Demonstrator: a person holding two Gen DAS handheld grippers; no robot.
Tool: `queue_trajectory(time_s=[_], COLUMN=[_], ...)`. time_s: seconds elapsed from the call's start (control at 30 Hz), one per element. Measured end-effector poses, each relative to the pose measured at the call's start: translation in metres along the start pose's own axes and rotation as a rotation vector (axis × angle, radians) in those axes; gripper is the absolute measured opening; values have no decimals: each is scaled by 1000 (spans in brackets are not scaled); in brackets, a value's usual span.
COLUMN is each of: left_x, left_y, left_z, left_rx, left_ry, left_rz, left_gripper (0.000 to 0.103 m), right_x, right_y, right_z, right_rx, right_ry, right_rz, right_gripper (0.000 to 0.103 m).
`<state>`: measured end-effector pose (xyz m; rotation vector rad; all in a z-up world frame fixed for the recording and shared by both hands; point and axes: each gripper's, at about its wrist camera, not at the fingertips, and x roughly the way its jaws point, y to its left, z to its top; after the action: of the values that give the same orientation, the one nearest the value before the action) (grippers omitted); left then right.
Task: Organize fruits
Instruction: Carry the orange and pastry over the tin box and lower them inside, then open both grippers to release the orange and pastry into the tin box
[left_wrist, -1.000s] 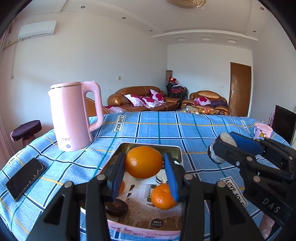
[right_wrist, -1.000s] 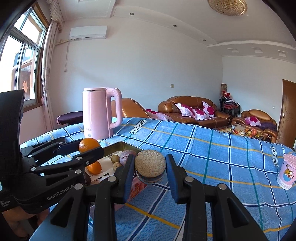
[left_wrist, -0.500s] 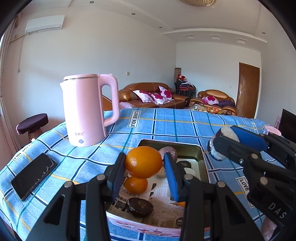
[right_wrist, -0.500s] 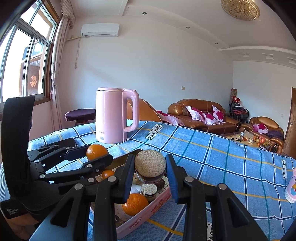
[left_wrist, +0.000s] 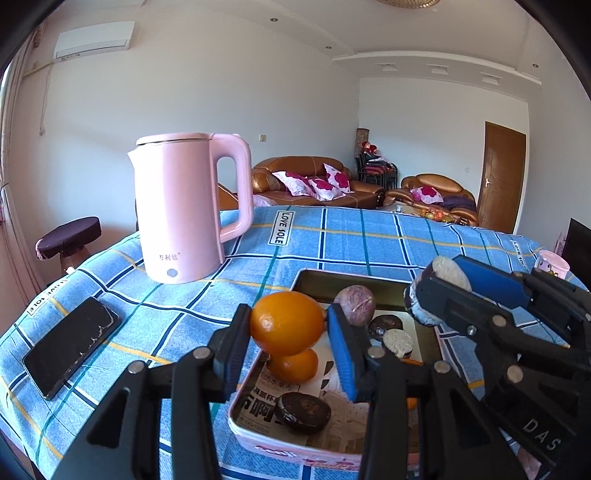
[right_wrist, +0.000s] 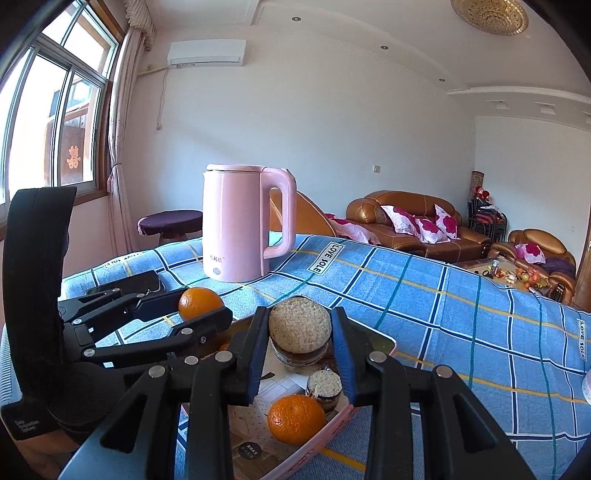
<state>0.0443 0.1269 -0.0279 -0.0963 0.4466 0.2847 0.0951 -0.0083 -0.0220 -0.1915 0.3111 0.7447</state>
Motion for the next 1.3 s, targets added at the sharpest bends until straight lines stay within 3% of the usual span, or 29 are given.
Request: queue_trajectory(time_s=[1.03, 1.2, 1.3], left_x=[20, 19, 17], left_y=[10, 12, 15], left_z=[-4, -4, -5], left_rx=[-5, -10, -22], left_ry=[99, 97, 96], left_rz=[16, 32, 33], left_gripper=[44, 52, 60], right_x=[44, 47, 46], right_y=[0, 1, 0], right_z=[-15, -15, -15], right_rx=[22, 21, 23], right_ry=[147, 159, 152], right_rz=[29, 34, 23], right_gripper=[36, 37, 42])
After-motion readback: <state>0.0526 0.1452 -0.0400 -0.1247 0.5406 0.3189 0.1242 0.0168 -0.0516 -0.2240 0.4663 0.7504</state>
